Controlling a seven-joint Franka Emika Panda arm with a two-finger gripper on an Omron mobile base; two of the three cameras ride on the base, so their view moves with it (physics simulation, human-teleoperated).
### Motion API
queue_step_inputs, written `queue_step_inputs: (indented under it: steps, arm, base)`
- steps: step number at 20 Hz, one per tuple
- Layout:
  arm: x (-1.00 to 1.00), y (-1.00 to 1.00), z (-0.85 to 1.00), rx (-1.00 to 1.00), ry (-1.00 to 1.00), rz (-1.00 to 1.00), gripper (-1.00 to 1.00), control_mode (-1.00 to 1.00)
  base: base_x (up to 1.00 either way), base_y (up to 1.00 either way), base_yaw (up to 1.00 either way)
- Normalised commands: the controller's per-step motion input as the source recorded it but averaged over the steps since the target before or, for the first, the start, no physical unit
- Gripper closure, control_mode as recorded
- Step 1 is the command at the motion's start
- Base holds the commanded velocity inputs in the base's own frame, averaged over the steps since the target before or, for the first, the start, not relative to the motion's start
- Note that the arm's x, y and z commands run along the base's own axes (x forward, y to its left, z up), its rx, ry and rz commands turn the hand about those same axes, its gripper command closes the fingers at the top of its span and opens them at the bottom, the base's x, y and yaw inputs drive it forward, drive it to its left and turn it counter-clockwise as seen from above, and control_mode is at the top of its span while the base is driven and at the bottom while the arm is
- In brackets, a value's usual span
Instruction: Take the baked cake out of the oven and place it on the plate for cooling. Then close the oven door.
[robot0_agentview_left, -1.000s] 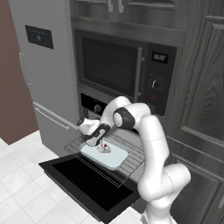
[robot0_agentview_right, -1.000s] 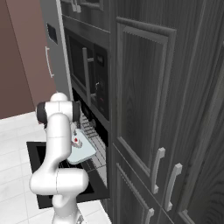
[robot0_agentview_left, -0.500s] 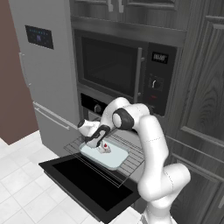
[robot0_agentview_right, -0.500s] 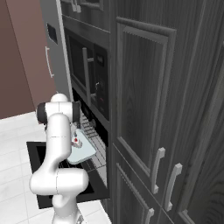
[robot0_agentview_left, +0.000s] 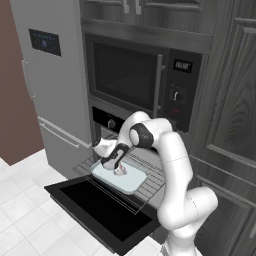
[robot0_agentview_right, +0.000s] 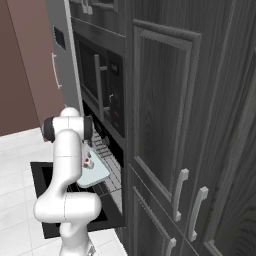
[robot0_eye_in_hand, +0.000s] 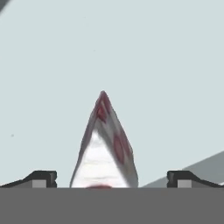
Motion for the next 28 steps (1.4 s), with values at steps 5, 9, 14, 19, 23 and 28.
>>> queue_step_inputs:
  steps: [5,9,14,19,23,28]
  arm:
    - [0.0,-0.02,-0.19,0.0,0.04,0.03,-1.0,-1.0]
    - [0.0,0.0,-0.2,0.0,0.04,0.03,1.0,-1.0]
    - [-0.26,0.0,-0.14,0.0,0.01,0.03,1.0,-1.0]
    - [-0.7,0.02,0.12,0.0,-0.03,0.0,1.0,-1.0]
    - [-0.66,0.03,0.95,0.07,-0.18,0.0,1.0,-1.0]
    - [-0.27,0.04,1.0,0.13,-0.17,0.0,1.0,-1.0]
  base:
    - [0.0,0.0,0.0]
    - [0.0,0.0,0.0]
    - [0.0,0.0,0.0]
    - [0.0,0.0,0.0]
    - [0.0,0.0,0.0]
    - [0.0,0.0,0.0]
